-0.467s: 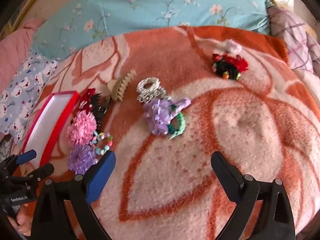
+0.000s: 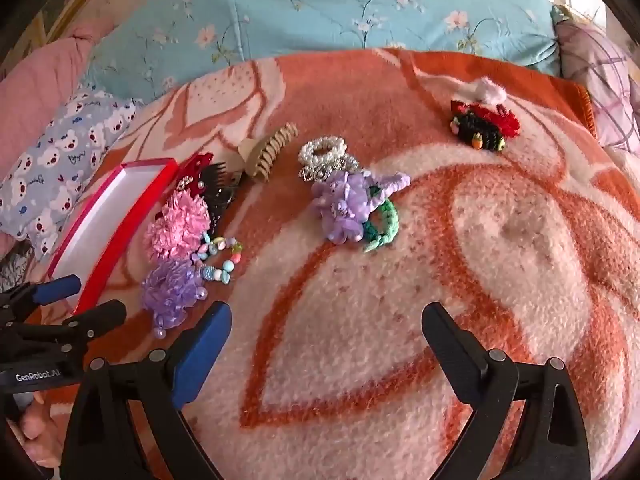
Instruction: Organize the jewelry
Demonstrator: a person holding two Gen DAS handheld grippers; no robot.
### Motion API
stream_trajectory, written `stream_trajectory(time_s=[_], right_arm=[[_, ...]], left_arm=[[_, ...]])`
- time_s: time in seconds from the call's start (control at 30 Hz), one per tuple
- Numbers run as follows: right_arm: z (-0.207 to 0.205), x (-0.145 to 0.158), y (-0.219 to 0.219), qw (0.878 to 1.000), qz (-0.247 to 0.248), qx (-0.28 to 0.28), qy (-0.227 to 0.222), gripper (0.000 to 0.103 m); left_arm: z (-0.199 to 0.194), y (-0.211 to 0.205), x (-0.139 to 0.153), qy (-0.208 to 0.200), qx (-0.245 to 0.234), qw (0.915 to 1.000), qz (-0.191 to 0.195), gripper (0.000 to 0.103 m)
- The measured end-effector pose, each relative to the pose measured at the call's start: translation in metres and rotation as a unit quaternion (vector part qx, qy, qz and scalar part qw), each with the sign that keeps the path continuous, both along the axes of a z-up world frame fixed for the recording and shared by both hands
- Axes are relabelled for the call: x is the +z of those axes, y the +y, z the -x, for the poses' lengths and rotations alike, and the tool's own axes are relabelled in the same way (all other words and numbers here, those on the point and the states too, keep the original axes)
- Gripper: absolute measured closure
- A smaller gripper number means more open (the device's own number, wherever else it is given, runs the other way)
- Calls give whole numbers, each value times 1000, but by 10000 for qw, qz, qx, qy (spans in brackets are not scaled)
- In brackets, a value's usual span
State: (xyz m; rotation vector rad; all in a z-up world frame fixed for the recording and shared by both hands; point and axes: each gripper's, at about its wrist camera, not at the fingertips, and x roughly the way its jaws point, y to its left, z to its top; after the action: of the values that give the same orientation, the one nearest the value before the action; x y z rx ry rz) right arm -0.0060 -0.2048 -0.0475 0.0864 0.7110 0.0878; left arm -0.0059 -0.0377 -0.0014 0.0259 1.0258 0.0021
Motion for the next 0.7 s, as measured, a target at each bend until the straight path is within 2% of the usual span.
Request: stream_trajectory(time_s=[0.13,0.27,0.47,0.7], right_arm=[[-4,4,-15,9999,59,-17,93,6],[-3,12,-27,9999,-89,-40,61,6],[0,30,-22,10000,-11,-44,-5,6],[0,33,-17,9999,-68,-96,49,6]], left_arm=[[-1,-1,0,-64,-80,9999,47,8],[-4,-1,-1,-45,-171,9998,-13,8],[-8,3,-3,-53,-260,9996,40,8],[-9,11,1,-73,-323,9994,29,7]])
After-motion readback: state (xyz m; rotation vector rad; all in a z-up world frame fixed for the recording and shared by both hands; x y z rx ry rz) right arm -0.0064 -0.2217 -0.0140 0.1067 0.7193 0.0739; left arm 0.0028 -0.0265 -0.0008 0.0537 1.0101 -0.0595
